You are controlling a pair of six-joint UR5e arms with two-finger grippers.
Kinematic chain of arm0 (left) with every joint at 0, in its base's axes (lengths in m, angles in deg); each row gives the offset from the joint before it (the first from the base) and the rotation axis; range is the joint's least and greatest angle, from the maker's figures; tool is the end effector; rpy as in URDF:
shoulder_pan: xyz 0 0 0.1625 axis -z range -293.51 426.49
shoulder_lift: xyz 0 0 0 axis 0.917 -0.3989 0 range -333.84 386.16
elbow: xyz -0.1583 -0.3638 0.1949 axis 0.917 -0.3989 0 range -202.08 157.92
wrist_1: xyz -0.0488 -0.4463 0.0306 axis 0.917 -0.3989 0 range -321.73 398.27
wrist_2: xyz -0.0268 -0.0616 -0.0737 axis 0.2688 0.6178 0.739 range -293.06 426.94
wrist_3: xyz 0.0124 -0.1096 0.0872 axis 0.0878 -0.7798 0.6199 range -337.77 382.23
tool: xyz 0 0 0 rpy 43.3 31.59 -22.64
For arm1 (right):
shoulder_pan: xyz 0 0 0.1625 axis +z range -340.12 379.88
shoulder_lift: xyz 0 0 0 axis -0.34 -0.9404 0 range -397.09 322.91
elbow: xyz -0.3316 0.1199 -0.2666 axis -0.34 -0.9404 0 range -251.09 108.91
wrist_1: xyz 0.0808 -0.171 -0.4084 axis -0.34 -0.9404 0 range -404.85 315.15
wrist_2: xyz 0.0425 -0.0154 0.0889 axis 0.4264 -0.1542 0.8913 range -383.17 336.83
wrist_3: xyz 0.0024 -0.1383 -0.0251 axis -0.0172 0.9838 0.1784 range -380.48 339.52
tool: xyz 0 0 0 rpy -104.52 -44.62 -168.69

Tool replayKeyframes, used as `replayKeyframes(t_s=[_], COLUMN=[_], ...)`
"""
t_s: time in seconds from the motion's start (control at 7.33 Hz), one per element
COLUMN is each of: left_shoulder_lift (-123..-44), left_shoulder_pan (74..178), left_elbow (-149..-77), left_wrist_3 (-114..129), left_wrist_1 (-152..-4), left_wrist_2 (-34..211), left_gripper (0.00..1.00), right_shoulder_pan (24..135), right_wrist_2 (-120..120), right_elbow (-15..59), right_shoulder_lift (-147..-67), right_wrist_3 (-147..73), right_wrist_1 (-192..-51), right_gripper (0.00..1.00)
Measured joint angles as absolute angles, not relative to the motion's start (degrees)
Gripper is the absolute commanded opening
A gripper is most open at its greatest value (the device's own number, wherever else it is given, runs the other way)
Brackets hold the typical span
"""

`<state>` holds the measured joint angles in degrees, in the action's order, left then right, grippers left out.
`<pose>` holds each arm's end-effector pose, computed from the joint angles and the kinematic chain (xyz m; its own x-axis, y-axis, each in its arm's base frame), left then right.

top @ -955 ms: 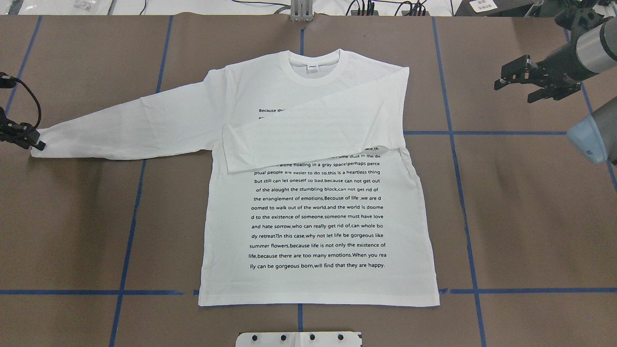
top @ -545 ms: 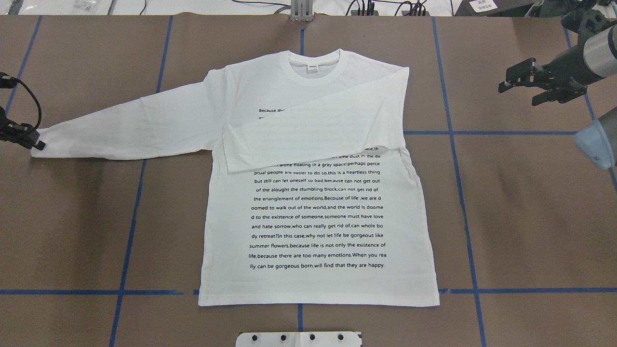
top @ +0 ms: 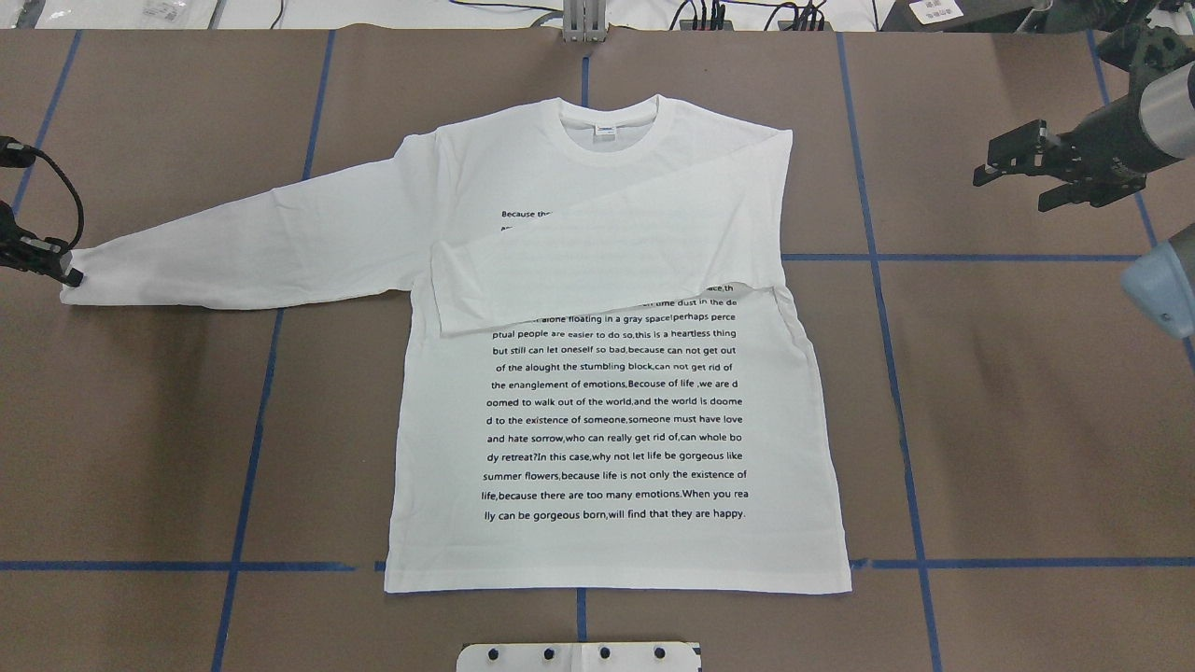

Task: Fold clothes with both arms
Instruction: 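Lower the left gripper onto the cuff of the sleeve nearest it and grasp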

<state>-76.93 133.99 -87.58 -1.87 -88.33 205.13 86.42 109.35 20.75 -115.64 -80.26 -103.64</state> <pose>0.2231 -0.6128 0.7204 0.5929 0.1591 -0.7894 -0.1142 0.9870 0.1132 -0.2235 -0.6114 0.5009 0.4907 0.1988 0.8484 -0.2783 0.9584 -0.0636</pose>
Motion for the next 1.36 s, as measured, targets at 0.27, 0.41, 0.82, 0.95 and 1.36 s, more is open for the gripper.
replayKeyframes(t_s=[0.27,0.41,0.82,0.95,1.36], left_shoulder_lift=[-77.36,-77.58,-77.87,-78.38,-83.19], left_shoulder_pan=[133.96,133.93,134.44,135.21,137.63], left_elbow=[-87.5,-87.18,-86.16,-85.08,-77.44], left_wrist_3=[-0.89,0.47,9.58,11.16,14.74], left_wrist_1=[-89.08,-90.24,-90.93,-90.88,-90.78], left_wrist_2=[206.7,206.73,206.67,206.64,206.6], left_gripper=[0.26,0.29,0.29,0.29,0.39], right_shoulder_pan=[86.41,86.41,86.43,86.43,86.41], right_wrist_2=[109.37,109.37,109.37,109.35,109.23], right_elbow=[20.66,20.65,20.7,20.69,20.61], right_shoulder_lift=[-115.59,-115.6,-115.61,-115.61,-115.59], right_wrist_3=[-80.25,-80.25,-80.25,-80.26,-80.33], right_wrist_1=[-103.65,-103.65,-103.65,-103.65,-103.65], right_gripper=[0.99,0.99,0.99,0.99,0.99])
